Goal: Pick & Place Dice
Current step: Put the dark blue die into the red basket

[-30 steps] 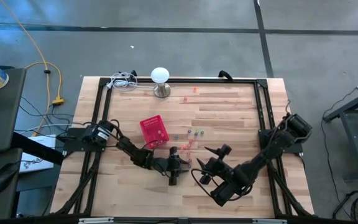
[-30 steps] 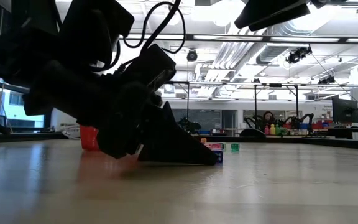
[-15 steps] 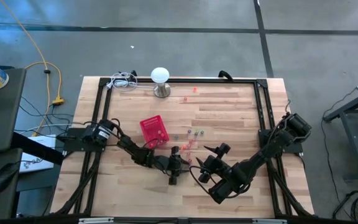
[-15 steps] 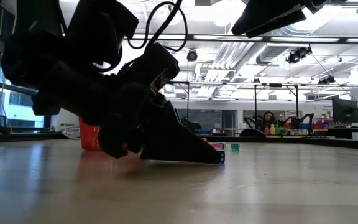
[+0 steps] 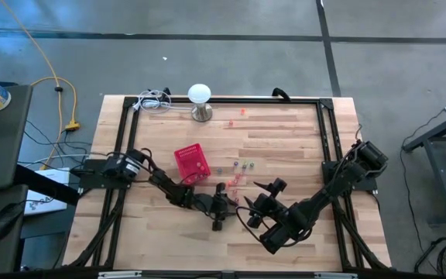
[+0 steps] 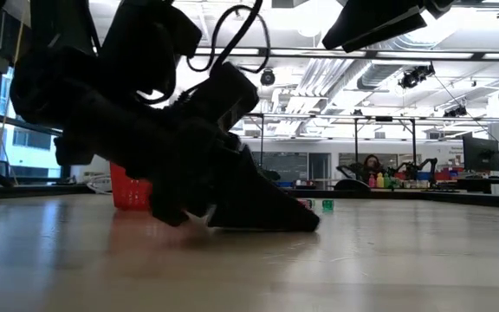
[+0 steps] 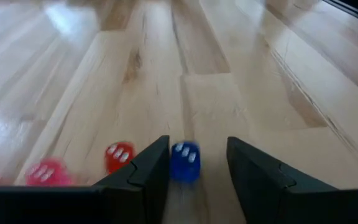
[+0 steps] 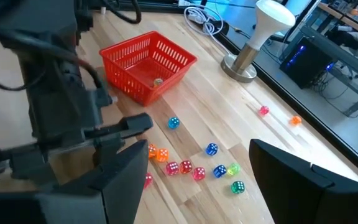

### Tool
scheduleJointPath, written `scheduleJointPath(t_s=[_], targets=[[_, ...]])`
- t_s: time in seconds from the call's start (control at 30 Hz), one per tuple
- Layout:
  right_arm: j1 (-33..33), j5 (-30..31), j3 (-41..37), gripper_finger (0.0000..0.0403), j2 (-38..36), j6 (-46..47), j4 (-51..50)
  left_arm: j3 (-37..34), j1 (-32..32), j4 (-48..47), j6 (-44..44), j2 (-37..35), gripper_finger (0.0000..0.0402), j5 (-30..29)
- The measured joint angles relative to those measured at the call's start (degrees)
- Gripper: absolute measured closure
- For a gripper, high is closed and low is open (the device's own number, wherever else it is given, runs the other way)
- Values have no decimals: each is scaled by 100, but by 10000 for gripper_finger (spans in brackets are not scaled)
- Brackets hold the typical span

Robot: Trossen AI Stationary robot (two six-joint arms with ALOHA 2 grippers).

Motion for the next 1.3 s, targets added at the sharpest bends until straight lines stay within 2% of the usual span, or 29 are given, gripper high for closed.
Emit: scheduleJointPath(t_s=[0.2,0.5,0.63,0.87,1.0,1.13,1.3], targets=[[1,-127,0,133,2,-179,142,77,-53,34,204,96,248,-305],[13,-144,0,133,2,-190,149,80,-91,-226,27,86,253,-304],[13,-144,0,133,2,-190,149,78,-94,-321,-196,83,281,-289],[13,-144,0,133,2,-190,149,74,-197,-369,-68,90,349,-281],[13,-145,0,133,2,-192,149,71,-232,-484,-70,49,354,-283],[13,-168,0,133,2,-286,160,67,-256,-1359,-43,-402,354,-238],[13,-298,0,133,2,-338,201,28,-265,-3253,-162,-1545,354,-201]])
